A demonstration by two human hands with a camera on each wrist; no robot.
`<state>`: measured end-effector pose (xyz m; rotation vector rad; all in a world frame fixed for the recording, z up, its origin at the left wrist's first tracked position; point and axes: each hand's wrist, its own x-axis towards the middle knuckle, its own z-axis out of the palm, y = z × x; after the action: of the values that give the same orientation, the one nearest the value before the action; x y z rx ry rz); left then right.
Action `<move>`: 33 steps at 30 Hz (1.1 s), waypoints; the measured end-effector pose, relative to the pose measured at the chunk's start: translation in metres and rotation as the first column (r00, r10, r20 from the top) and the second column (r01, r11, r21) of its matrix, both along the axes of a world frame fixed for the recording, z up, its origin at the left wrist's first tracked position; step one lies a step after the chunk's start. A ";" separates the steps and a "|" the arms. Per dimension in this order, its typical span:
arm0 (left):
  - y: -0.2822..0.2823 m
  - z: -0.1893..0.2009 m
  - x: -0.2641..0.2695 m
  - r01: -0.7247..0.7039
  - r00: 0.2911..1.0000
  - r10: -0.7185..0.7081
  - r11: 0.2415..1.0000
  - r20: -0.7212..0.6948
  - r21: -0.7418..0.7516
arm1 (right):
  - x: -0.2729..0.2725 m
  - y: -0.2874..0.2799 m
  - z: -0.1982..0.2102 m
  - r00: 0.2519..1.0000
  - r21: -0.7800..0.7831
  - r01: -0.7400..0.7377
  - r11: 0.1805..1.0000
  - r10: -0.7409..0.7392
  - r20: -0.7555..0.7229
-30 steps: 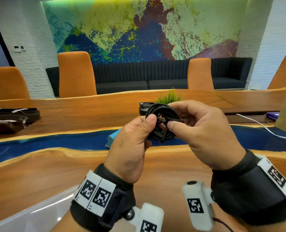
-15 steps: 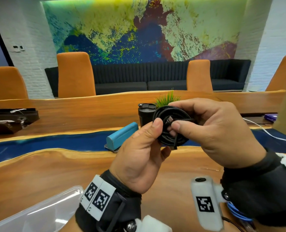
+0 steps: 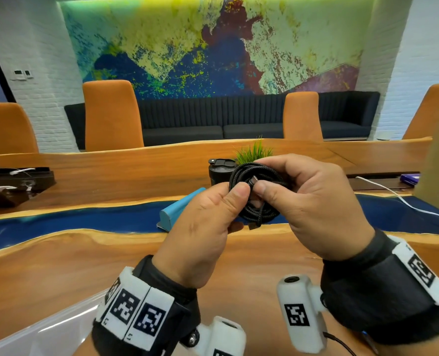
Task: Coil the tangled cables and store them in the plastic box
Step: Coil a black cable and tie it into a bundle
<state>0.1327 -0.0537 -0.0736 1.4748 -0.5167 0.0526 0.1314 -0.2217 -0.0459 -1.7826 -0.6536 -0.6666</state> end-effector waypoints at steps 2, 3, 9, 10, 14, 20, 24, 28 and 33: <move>0.001 0.003 -0.002 -0.072 0.992 0.064 0.995 0.109 0.074 | 0.002 0.003 -0.004 0.999 -0.003 0.051 0.999 -0.051 -0.011; 0.002 0.004 -0.002 -0.120 0.981 0.104 0.989 0.164 0.086 | 0.003 0.004 -0.005 0.998 -0.009 0.065 0.998 -0.066 -0.014; 0.015 0.016 -0.005 -0.317 0.921 0.234 0.915 0.310 0.250 | 0.003 0.005 -0.008 0.996 0.005 0.034 0.999 -0.033 -0.086; 0.019 0.018 -0.006 -0.320 0.924 0.231 0.903 0.304 0.288 | 0.002 0.005 -0.009 0.995 0.001 0.009 1.000 -0.009 -0.104; 0.027 0.024 -0.006 -0.329 0.928 0.223 0.867 0.300 0.374 | -0.001 0.006 -0.010 0.981 0.024 -0.077 0.997 0.080 -0.175; 0.025 0.020 -0.008 -0.516 0.814 0.284 0.753 0.506 0.408 | -0.002 0.010 -0.010 0.965 0.085 -0.133 0.987 0.149 -0.216; 0.011 0.011 -0.008 -0.698 0.606 0.306 0.648 0.734 0.306 | -0.007 0.009 -0.002 0.922 0.227 -0.201 0.953 0.263 -0.284; 0.010 0.002 0.000 -0.746 0.530 0.354 0.627 0.771 0.224 | -0.009 0.012 -0.002 0.917 0.219 -0.205 0.954 0.265 -0.298; 0.005 0.001 -0.002 -0.741 0.531 0.372 0.640 0.761 0.204 | -0.011 0.016 -0.002 0.955 0.142 -0.155 0.978 0.185 -0.231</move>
<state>0.1306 -0.0486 -0.0727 2.1211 -0.5973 1.1219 0.1204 -0.2058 -0.0478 -1.6396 -0.5782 -0.3546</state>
